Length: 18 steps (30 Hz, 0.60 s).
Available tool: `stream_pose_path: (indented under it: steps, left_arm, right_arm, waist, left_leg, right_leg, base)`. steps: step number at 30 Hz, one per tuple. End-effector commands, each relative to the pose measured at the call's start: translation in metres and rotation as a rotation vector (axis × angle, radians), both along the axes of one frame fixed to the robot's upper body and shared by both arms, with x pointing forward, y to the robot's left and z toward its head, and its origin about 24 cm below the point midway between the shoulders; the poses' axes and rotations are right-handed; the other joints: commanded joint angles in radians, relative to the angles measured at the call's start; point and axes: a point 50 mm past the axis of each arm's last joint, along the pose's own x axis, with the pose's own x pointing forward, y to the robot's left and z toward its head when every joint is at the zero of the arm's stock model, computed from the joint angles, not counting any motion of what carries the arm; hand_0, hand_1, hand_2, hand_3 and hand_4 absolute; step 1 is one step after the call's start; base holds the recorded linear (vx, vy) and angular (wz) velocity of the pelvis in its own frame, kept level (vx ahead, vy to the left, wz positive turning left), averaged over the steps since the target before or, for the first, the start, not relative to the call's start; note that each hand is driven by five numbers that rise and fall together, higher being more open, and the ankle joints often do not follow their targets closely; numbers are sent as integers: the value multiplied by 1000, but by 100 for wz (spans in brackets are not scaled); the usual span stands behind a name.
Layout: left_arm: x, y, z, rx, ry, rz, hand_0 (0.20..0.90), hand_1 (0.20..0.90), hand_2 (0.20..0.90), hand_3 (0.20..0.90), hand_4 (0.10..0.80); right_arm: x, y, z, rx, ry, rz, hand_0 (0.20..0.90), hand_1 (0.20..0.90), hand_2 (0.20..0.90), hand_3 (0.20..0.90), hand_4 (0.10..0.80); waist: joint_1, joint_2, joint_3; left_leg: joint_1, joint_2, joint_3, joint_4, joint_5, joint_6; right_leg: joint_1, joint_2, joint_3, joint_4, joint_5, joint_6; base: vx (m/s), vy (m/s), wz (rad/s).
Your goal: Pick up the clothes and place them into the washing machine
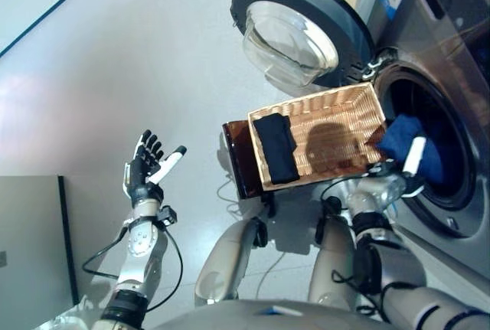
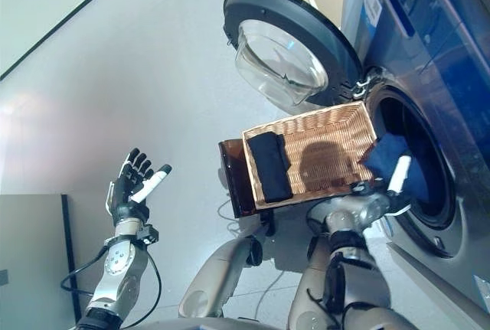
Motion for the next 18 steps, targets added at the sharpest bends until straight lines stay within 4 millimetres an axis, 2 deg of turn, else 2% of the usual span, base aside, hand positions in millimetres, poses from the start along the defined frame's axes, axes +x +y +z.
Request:
stream_pose_path:
  steps: [1,2,3,4,5,6,7,9,11,15,18]
  left_arm:
    - [11,21,42,83,-227,42,900,900,900,900,800]
    - [11,20,42,78,-230,40,900,900,900,900,800]
    - [9,24,44,102,-234,22,900,900,900,900,800]
    - [10,22,44,93,-239,22,900,900,900,900,800]
    - [9,25,46,119,-240,14,900,900,900,900,800]
    - [8,27,48,129,-242,5,900,900,900,900,800]
    - [8,30,48,132,-242,15,900,900,900,900,800]
    - [7,32,48,118,-242,36,900,900,900,900,800]
    - [5,32,47,100,-239,45,900,900,900,900,800]
    - [4,34,47,91,-237,62,900,900,900,900,800]
    - [3,40,47,101,-234,87,900,900,900,900,800]
  right_arm:
    - [-7,-54,116,-371,-175,-173,200,200,200,200,300]
    - [-7,-55,119,-374,-176,-176,200,200,200,200,300]
    - [-13,-77,163,-490,-155,-206,200,200,200,200,300]
    - [-13,-79,168,-497,-158,-206,200,200,200,200,300]
    - [-18,-88,188,-547,-136,-222,200,200,200,200,300]
    - [-24,-100,223,-657,-69,-211,200,200,200,200,300]
    - [-23,-100,238,-715,-31,-195,900,900,900,900,800]
    - [-19,-95,257,-813,12,-154,900,900,900,900,800]
    - [-13,-91,261,-839,42,-127,900,900,900,900,800]
    - [-1,-83,253,-871,130,-85,900,900,900,900,800]
    - [3,-87,240,-952,424,-79,900,900,900,900,800]
  waist:
    - [10,11,-26]
    - [12,15,-25]
    - [23,10,-37]
    - [25,16,-35]
    - [31,10,-40]
    - [38,6,-43]
    - [39,2,-44]
    - [28,-1,-40]
    - [29,-4,-45]
    - [16,-15,-48]
    - [16,-25,-52]
  left_leg:
    - [-61,6,-60,147,-133,-83]
    - [-63,6,-59,147,-134,-83]
    - [-64,5,-57,145,-133,-85]
    - [-67,5,-55,144,-133,-85]
    - [-66,4,-54,143,-133,-86]
    - [-68,8,-43,138,-131,-87]
    - [-68,9,-36,132,-130,-89]
    - [-70,14,-21,126,-128,-90]
    - [-67,17,-14,119,-127,-91]
    - [-61,15,-13,114,-127,-91]
    - [-60,15,-14,112,-126,-92]
  right_leg:
    - [102,-17,-9,-208,82,43]
    - [100,-17,-8,-207,82,44]
    - [94,-20,-6,-206,84,48]
    - [89,-20,-3,-205,84,48]
    - [83,-20,-1,-203,87,50]
    - [66,-21,10,-201,96,54]
    - [59,-19,18,-204,101,55]
    - [48,-12,31,-205,108,55]
    - [48,-7,38,-212,112,55]
    - [53,-1,41,-219,116,51]
    - [56,-1,37,-225,122,48]
  base:
    - [12,-6,3]
    - [8,3,8]
    - [0,0,0]
    - [3,22,-9]
    - [-3,25,-16]
    - [-6,28,-10]
    - [1,33,-7]
    - [17,22,-10]
    - [28,6,-25]
    - [27,-5,-13]
    - [-4,-6,-2]
